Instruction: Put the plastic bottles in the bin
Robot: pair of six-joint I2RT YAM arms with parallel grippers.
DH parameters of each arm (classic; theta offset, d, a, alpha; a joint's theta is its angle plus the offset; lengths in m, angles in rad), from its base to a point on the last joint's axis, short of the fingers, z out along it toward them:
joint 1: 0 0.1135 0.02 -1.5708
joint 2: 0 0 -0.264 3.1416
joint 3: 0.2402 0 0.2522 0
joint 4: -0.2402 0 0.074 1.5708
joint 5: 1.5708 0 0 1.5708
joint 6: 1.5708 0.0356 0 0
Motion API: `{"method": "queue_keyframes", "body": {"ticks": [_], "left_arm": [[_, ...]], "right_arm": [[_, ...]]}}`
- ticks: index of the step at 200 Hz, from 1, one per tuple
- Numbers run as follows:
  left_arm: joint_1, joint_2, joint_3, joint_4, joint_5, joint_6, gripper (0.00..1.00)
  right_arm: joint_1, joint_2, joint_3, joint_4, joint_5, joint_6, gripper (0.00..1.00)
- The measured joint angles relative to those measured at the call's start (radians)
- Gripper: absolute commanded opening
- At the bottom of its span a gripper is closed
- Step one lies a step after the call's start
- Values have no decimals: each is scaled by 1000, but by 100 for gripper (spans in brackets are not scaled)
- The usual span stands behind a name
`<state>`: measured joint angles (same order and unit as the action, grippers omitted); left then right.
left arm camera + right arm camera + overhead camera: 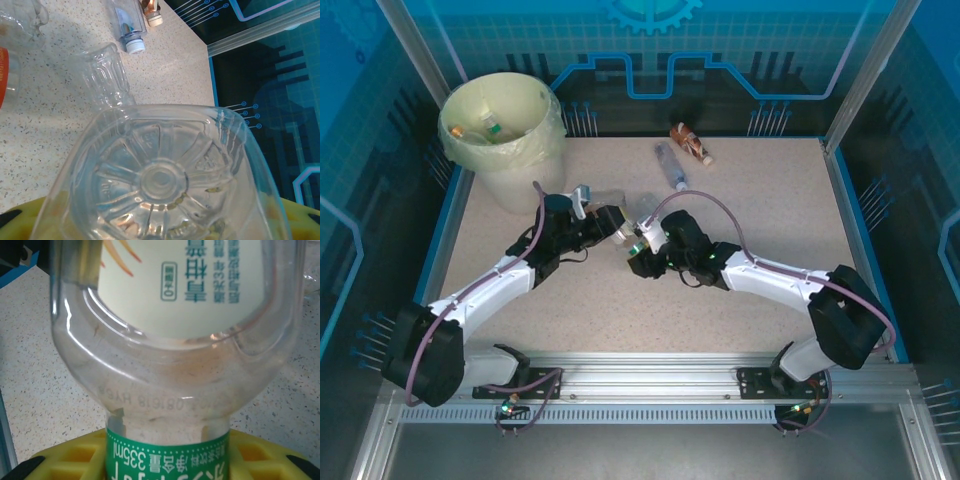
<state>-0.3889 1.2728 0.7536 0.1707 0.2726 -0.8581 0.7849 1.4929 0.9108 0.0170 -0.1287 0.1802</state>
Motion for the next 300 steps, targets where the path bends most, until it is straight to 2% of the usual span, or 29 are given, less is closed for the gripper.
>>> {"method": "queue_keyframes", "body": {"ticks": [31,49,64,109,150,172,191,271,300], "left_arm": [[-3,2,11,-6,13,21,47],[-5,5,43,-33,3,49,49],[-6,5,99,-72,-33,84,49],[3,6,358,-182,-195,261,49],[53,27,544,-219,-354,418,47],[121,69,630,-217,-409,473,47],[185,111,690,-214,-446,502,48],[406,338,969,-231,-486,517,50],[475,422,1061,-257,-486,465,52]], "right_arm": [[0,-23,0,-8,-10,-4,76],[0,-58,0,-11,-10,-18,86],[0,-100,0,-17,-2,-32,100],[-25,-219,0,-17,125,-47,100],[-134,-230,-1,-23,237,43,100],[-206,-129,35,-74,264,65,100],[-230,-26,75,-122,274,66,99],[-245,258,240,-238,267,64,97],[-247,323,285,-269,258,63,95]]}}
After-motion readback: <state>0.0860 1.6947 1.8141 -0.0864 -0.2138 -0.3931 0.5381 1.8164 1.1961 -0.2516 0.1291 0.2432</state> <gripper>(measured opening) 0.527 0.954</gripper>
